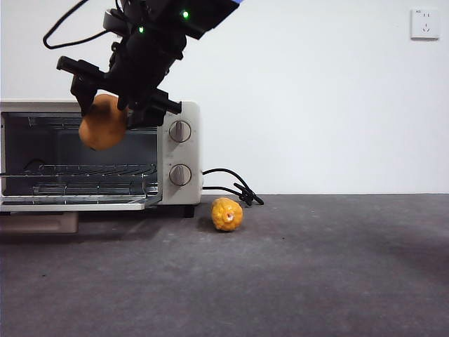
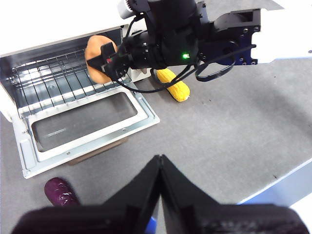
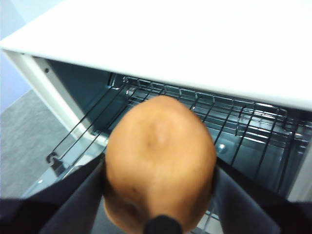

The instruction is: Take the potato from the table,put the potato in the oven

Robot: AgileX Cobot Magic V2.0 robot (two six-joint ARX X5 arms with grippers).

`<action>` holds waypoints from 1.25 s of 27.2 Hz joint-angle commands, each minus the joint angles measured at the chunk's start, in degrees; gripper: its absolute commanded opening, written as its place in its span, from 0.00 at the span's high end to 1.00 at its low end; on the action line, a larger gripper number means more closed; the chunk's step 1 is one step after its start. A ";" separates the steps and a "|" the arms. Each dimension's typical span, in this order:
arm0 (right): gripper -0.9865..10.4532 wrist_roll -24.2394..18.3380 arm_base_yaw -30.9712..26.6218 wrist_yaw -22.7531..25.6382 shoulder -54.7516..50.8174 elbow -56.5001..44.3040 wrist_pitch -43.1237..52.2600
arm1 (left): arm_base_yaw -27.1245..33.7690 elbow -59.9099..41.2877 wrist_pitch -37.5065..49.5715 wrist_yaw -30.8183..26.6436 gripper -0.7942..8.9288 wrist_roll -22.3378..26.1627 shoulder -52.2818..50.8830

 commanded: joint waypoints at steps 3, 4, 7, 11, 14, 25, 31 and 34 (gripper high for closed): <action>0.92 0.42 -0.26 0.46 2.34 0.07 1.68 | -0.87 -0.09 0.04 -0.15 0.92 -0.68 -0.15; 0.92 0.37 -0.26 0.70 2.58 0.07 2.34 | -1.01 -0.09 0.04 -0.15 0.92 -0.70 -0.15; 0.92 0.44 -0.42 0.94 3.30 0.15 3.91 | -1.27 -0.09 0.04 -0.15 0.92 -0.70 -0.15; 0.92 0.46 -0.63 1.05 5.11 1.18 4.15 | -1.75 -0.09 0.04 -0.17 0.92 -0.83 -0.15; 0.92 0.44 -0.66 1.07 6.56 2.25 4.15 | -2.01 -0.09 0.04 -0.17 0.92 -0.83 -0.15; 0.92 0.42 -0.63 1.92 9.73 6.19 3.76 | -2.54 -0.11 0.04 -0.20 0.92 -0.81 -0.15; 0.89 0.46 -0.63 1.42 9.73 6.19 2.56 | -2.54 -0.11 0.04 -0.20 0.92 -0.81 -0.15; 0.70 0.85 -0.63 0.85 9.73 6.19 2.01 | -2.54 -0.11 0.04 -0.20 0.92 -0.81 -0.15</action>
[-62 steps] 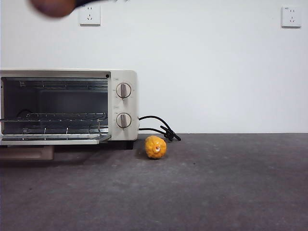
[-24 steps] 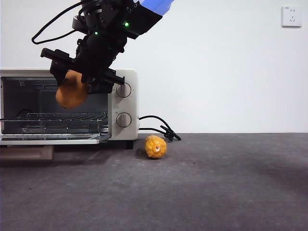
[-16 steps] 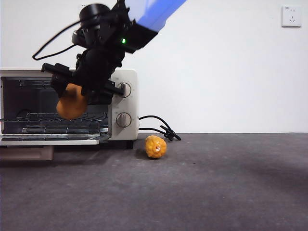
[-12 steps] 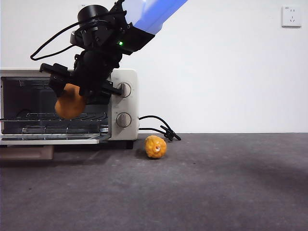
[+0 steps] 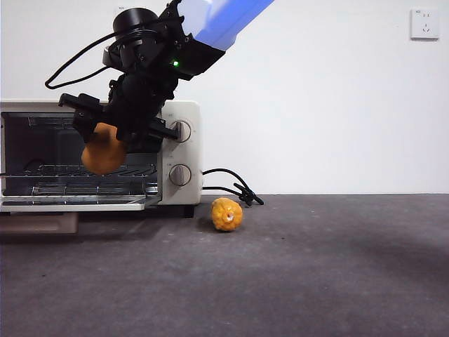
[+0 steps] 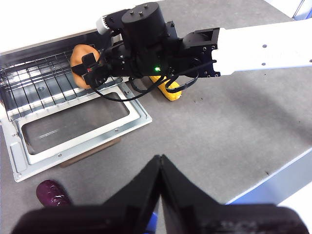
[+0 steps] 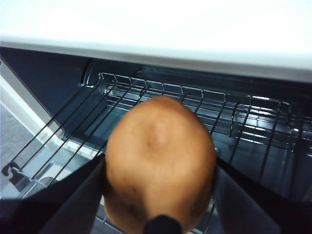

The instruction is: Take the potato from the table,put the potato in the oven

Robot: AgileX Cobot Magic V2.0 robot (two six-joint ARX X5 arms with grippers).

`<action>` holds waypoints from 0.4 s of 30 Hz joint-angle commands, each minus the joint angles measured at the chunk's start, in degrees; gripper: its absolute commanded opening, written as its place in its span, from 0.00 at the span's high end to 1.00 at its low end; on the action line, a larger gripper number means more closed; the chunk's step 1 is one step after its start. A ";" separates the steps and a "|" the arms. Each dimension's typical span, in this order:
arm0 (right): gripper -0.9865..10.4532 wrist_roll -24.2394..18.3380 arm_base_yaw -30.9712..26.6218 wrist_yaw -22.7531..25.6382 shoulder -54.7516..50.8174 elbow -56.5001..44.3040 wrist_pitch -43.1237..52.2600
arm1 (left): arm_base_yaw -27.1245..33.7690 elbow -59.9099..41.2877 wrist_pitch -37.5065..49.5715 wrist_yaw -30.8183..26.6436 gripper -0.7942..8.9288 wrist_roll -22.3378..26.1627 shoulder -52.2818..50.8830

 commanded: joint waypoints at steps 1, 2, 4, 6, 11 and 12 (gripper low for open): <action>0.62 1.09 0.13 -0.39 1.36 0.02 -0.68 | -0.24 -0.11 0.07 -0.20 0.92 -0.39 -0.15; 0.56 1.20 0.13 -0.37 1.36 0.02 -0.63 | -0.24 -0.11 0.07 -0.20 0.92 -0.39 -0.15; 0.44 1.31 0.13 -0.17 1.36 0.02 -0.42 | -0.24 -0.11 0.07 -0.17 0.92 -0.39 -0.15; 0.43 1.29 0.13 -0.20 1.36 0.02 -0.22 | -0.24 -0.11 0.07 -0.17 0.92 -0.39 -0.15; 0.43 1.29 0.13 -0.17 1.36 0.02 -0.22 | -0.24 -0.11 0.07 -0.17 0.92 -0.39 -0.15; 0.43 1.31 0.13 -0.17 1.36 0.02 -0.22 | -0.31 -0.11 0.07 -0.17 0.92 -0.39 -0.15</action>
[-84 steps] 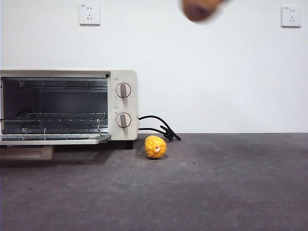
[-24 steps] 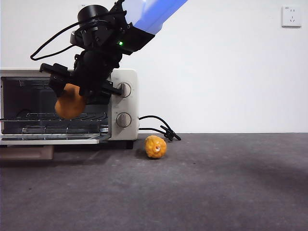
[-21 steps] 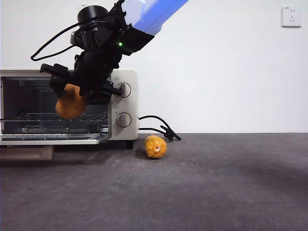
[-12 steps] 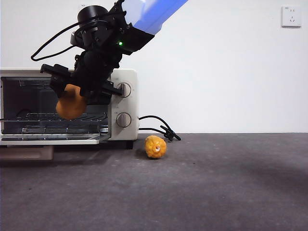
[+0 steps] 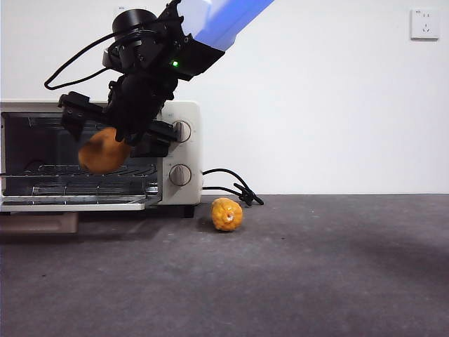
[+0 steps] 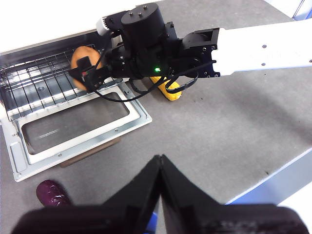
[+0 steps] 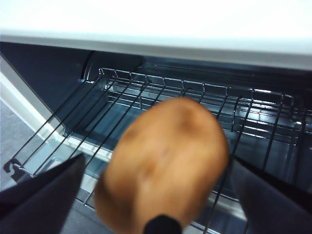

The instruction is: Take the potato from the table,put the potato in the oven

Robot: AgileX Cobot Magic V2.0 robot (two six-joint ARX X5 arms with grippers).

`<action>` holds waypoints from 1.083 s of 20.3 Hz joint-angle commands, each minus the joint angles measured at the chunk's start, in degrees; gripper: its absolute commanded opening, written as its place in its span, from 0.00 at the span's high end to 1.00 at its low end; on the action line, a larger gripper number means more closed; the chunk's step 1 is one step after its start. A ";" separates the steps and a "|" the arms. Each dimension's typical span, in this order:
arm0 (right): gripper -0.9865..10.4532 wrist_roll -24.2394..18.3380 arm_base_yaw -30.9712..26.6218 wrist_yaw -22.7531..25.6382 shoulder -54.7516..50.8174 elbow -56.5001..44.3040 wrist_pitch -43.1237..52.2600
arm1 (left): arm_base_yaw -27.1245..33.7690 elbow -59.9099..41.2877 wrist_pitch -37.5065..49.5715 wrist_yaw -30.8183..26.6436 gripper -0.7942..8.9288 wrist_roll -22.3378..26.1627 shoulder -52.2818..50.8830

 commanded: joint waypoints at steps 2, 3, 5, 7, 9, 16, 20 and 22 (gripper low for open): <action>0.43 0.63 0.13 -0.15 1.36 -0.02 0.33 | -0.72 -0.11 0.07 -0.17 0.92 -0.39 -0.15; 0.43 0.63 0.15 -0.13 1.36 -0.02 0.33 | -0.87 -0.11 0.07 -0.17 0.92 -0.37 -0.15; 0.43 0.96 0.15 -0.15 1.33 -0.02 0.48 | -0.98 -0.11 0.07 -0.20 0.92 -0.28 -0.15; 0.43 2.08 0.15 -0.15 1.33 0.11 0.42 | -0.98 -0.11 0.07 -0.20 0.92 -0.17 -0.15; 0.43 3.72 0.15 -0.17 1.27 0.31 0.26 | -1.05 -0.11 0.07 -0.22 0.92 -0.17 -0.15; 0.44 4.42 1.73 -0.63 0.52 7.96 -16.41 | -1.57 -0.11 0.07 -3.43 0.92 0.24 -0.15; 0.45 -2.91 4.28 -1.20 0.50 17.62 -38.71 | -1.57 -0.11 0.04 -5.31 0.92 0.26 -0.15; 0.45 -6.58 5.79 -1.33 0.50 22.36 -47.56 | -1.57 -0.11 0.04 -5.31 0.92 0.17 -0.15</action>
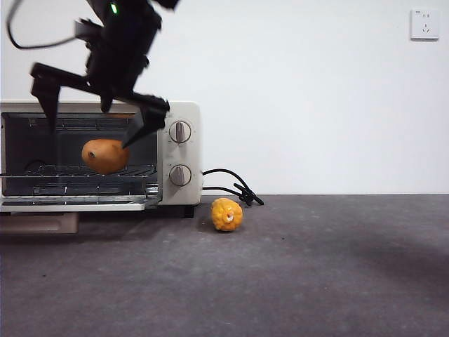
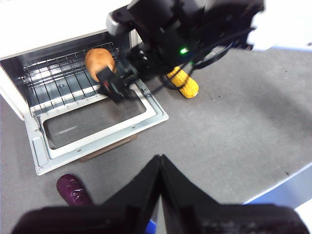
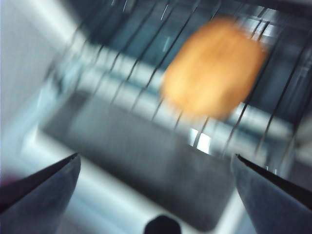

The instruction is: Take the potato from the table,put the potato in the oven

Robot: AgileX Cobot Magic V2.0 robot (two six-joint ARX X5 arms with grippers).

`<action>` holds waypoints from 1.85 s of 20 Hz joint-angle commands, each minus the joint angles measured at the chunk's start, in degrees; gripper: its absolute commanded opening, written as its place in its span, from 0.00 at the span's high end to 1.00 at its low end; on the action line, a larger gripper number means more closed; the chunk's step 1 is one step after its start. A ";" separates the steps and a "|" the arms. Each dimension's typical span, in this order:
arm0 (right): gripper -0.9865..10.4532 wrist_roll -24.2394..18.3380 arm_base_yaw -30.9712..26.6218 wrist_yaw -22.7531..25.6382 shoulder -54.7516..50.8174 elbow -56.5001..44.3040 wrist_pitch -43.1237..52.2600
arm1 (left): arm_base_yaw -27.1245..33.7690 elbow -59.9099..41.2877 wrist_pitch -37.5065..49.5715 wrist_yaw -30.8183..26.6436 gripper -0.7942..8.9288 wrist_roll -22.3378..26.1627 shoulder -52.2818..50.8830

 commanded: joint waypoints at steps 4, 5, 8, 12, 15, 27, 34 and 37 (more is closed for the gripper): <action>0.53 -4.98 3.37 7.45 0.50 10.49 -23.47 | -0.15 -0.09 0.07 -0.17 0.92 0.17 0.11; 0.53 -5.25 3.67 9.88 0.50 11.85 -27.12 | -0.15 -0.11 0.07 -0.20 0.92 0.17 0.13; 0.61 -5.20 3.76 11.37 0.48 14.38 -34.56 | -0.15 -0.11 0.07 -0.98 0.92 -0.31 0.17; 0.92 -6.49 4.61 8.24 -2.47 14.36 -34.64 | -0.15 -0.11 0.07 -1.01 0.92 -1.36 0.22; 0.92 -8.85 6.78 7.30 -6.51 14.03 -34.71 | -0.15 -0.11 0.07 -1.01 0.92 -1.44 0.42; 0.92 -9.40 11.19 11.78 -43.82 -29.59 -34.67 | -0.15 -0.11 0.07 -6.12 0.92 -2.54 2.21; 0.92 -8.28 11.17 13.40 -71.52 -60.92 -13.38 | -0.13 -0.20 1.11 -11.50 0.92 -1.07 6.47; 0.92 -8.11 11.15 14.71 -82.01 -72.04 -5.46 | -0.07 -2.25 3.17 -11.45 0.92 -1.62 7.91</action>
